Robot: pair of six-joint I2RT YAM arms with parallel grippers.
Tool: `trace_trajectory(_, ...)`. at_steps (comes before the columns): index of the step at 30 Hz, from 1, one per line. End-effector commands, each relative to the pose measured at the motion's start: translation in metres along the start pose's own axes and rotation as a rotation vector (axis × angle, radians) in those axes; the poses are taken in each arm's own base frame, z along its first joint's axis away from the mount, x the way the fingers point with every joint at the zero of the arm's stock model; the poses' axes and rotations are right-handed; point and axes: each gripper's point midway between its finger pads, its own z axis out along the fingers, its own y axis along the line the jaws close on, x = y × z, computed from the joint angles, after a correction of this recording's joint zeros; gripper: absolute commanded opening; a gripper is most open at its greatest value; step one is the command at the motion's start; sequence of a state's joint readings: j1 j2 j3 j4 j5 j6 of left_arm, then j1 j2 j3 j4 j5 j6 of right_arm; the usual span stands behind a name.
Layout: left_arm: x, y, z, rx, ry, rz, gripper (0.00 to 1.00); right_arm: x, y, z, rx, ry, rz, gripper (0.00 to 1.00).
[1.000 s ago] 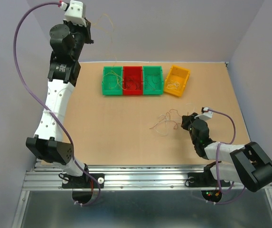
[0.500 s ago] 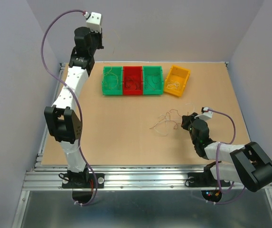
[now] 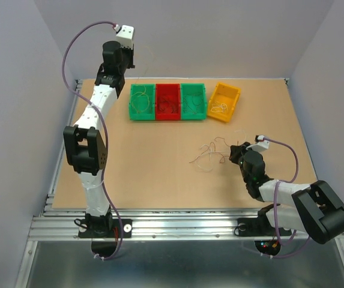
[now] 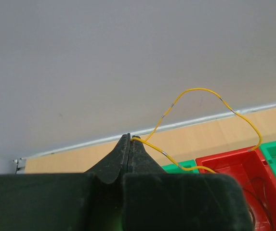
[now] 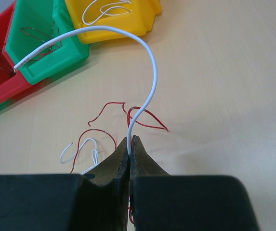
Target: Untangle the cables
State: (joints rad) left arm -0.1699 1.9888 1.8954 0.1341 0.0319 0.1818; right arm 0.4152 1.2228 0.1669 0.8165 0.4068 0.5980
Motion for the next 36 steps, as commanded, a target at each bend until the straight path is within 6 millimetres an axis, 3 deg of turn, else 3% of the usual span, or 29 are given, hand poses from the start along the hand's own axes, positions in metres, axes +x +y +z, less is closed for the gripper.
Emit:
trace_trajectory(1, -0.099, 0.012, -0.040, -0.023, -0.216, -0.003, 0.00, -0.012, 0.007, 0.000, -0.027, -0.044, 0.011, 0.00)
trace_trajectory(10, -0.136, 0.013, -0.060, -0.019, -0.259, -0.015, 0.00, -0.012, 0.007, 0.000, -0.030, -0.043, 0.011, 0.01)
trace_trajectory(18, -0.134, 0.018, -0.049, -0.047, -0.256, -0.020, 0.00, -0.012, 0.009, 0.000, -0.036, -0.040, 0.011, 0.01)
trace_trajectory(28, -0.086, 0.014, -0.027, -0.044, -0.171, 0.046, 0.00, -0.012, 0.009, -0.002, -0.042, -0.041, 0.011, 0.00)
trace_trajectory(33, -0.059, 0.013, -0.029, -0.044, -0.151, 0.081, 0.00, -0.013, 0.008, -0.004, -0.044, -0.045, 0.013, 0.01)
trace_trajectory(34, -0.032, 0.010, -0.028, -0.037, -0.107, 0.089, 0.00, -0.013, 0.008, -0.004, -0.043, -0.046, 0.012, 0.01)
trace_trajectory(36, -0.032, 0.012, -0.036, -0.048, -0.148, 0.106, 0.00, -0.014, 0.009, -0.005, -0.048, -0.047, 0.014, 0.01)
